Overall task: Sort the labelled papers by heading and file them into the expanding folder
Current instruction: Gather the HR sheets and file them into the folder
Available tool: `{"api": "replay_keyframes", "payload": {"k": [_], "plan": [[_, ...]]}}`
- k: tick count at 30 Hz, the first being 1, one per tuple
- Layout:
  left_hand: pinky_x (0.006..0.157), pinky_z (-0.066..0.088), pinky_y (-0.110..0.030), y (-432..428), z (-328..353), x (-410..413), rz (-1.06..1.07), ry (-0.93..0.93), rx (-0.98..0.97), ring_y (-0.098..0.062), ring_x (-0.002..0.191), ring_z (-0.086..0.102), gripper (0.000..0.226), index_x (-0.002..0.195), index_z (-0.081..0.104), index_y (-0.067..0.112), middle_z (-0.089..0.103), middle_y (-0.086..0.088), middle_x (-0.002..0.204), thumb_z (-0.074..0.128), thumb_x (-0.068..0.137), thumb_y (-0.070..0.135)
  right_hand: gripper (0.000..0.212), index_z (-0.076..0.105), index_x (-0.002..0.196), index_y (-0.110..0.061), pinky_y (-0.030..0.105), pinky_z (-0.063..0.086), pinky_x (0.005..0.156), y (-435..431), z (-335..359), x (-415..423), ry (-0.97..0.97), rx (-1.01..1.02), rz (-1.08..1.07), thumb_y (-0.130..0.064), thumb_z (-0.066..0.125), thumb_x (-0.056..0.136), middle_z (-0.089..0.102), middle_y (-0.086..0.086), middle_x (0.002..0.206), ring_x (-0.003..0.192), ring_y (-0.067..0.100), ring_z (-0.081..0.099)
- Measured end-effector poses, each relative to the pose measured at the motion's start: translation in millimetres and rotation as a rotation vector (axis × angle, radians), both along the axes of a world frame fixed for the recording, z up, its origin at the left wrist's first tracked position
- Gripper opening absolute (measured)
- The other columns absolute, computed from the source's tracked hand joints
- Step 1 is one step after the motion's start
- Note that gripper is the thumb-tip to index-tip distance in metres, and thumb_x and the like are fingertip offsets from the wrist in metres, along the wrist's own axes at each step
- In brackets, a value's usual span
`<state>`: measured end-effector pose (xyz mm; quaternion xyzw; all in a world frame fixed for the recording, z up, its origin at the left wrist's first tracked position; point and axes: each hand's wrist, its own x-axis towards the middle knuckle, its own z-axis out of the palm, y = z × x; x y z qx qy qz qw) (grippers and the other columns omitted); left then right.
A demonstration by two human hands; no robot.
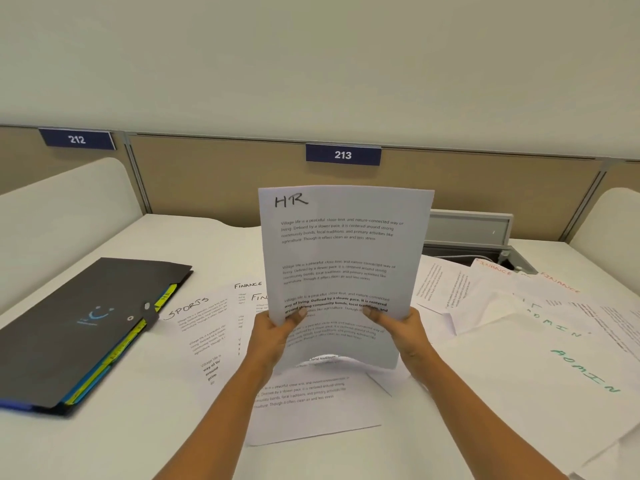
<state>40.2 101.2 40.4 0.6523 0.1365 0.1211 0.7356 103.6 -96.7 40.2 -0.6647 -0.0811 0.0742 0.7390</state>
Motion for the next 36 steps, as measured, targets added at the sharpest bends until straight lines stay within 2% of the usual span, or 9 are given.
{"api": "replay_keyframes", "payload": {"k": [6, 10, 17, 20, 22, 25, 29, 32, 36], "plan": [[0.075, 0.055, -0.035, 12.0, 1.7, -6.0, 0.069, 0.076, 0.034, -0.020, 0.086, 0.067, 0.019, 0.102, 0.064, 0.015, 0.070, 0.000, 0.088, 0.067, 0.084, 0.022, 0.031, 0.068, 0.105, -0.017, 0.043, 0.055, 0.085, 12.5, 1.3, -1.1, 0.025, -0.076, 0.063, -0.021, 0.076, 0.075, 0.074, 0.003, 0.100, 0.094, 0.024, 0.069], [0.063, 0.054, -0.028, 27.1, 0.5, -18.1, 0.115, 0.093, 0.037, -0.017, 0.079, 0.067, 0.015, 0.098, 0.064, 0.014, 0.069, 0.001, 0.084, 0.066, 0.084, 0.020, 0.024, 0.067, 0.103, -0.016, 0.044, 0.056, 0.082, 28.4, 1.0, -4.3, 0.044, -0.107, 0.097, -0.021, 0.070, 0.079, 0.073, 0.006, 0.100, 0.092, 0.027, 0.069], [0.068, 0.058, -0.029, 82.6, 12.5, -31.8, 0.167, 0.045, 0.111, -0.019, 0.079, 0.069, 0.006, 0.092, 0.065, 0.019, 0.072, 0.001, 0.087, 0.061, 0.089, 0.018, 0.031, 0.062, 0.111, -0.012, 0.043, 0.056, 0.081, 73.6, 1.0, -5.5, 0.051, -0.058, 0.123, -0.015, 0.069, 0.081, 0.072, 0.003, 0.102, 0.091, 0.024, 0.069], [0.069, 0.055, -0.024, 118.6, 12.9, -36.5, 0.285, 0.058, 0.150, -0.017, 0.077, 0.067, 0.012, 0.102, 0.063, 0.016, 0.070, -0.003, 0.090, 0.057, 0.091, 0.016, 0.032, 0.062, 0.113, -0.009, 0.045, 0.055, 0.084, 98.9, -5.7, -8.3, 0.064, -0.051, 0.127, -0.012, 0.068, 0.082, 0.071, 0.006, 0.104, 0.092, 0.026, 0.068], [0.076, 0.053, -0.028, 144.8, 11.1, -40.7, 0.382, 0.085, 0.166, -0.022, 0.081, 0.064, 0.016, 0.107, 0.062, 0.011, 0.067, -0.008, 0.092, 0.056, 0.092, 0.014, 0.030, 0.062, 0.112, -0.009, 0.047, 0.054, 0.086, 114.0, -10.3, -8.9, 0.087, -0.046, 0.126, -0.011, 0.068, 0.082, 0.071, 0.008, 0.104, 0.094, 0.028, 0.068], [0.088, 0.050, -0.035, 185.7, 4.9, -47.9, 0.519, 0.158, 0.325, -0.023, 0.090, 0.064, 0.021, 0.108, 0.065, 0.004, 0.068, -0.009, 0.095, 0.055, 0.091, 0.014, 0.028, 0.063, 0.110, -0.008, 0.049, 0.053, 0.087, 136.3, -15.6, -8.8, 0.124, -0.051, 0.128, -0.010, 0.068, 0.082, 0.071, 0.010, 0.102, 0.093, 0.031, 0.067], [0.092, 0.044, -0.029, 225.5, -4.1, -55.2, 0.603, 0.266, 0.613, -0.023, 0.108, 0.059, 0.026, 0.113, 0.065, 0.007, 0.068, -0.010, 0.109, 0.051, 0.091, 0.006, 0.022, 0.064, 0.103, -0.008, 0.047, 0.053, 0.086, 160.2, -17.9, -9.5, 0.183, -0.004, 0.118, -0.006, 0.067, 0.082, 0.070, 0.010, 0.100, 0.091, 0.031, 0.067], [0.094, 0.043, -0.033, 246.0, -14.7, -55.6, 0.564, 0.364, 0.822, -0.029, 0.104, 0.060, 0.031, 0.120, 0.061, 0.006, 0.066, -0.016, 0.114, 0.054, 0.090, 0.005, 0.019, 0.064, 0.099, -0.011, 0.048, 0.052, 0.087, 173.8, -18.7, -10.4, 0.215, 0.021, 0.122, -0.005, 0.067, 0.082, 0.070, 0.011, 0.101, 0.092, 0.031, 0.067], [0.097, 0.042, -0.038, 262.1, -30.7, -52.7, 0.407, 0.577, 0.995, -0.030, 0.113, 0.054, 0.043, 0.126, 0.054, 0.007, 0.062, -0.015, 0.117, 0.060, 0.089, 0.027, 0.017, 0.065, 0.097, -0.011, 0.041, 0.054, 0.080, 185.7, -20.0, -12.7, 0.231, 0.027, 0.145, -0.002, 0.065, 0.083, 0.071, 0.008, 0.095, 0.087, 0.026, 0.068]]}}
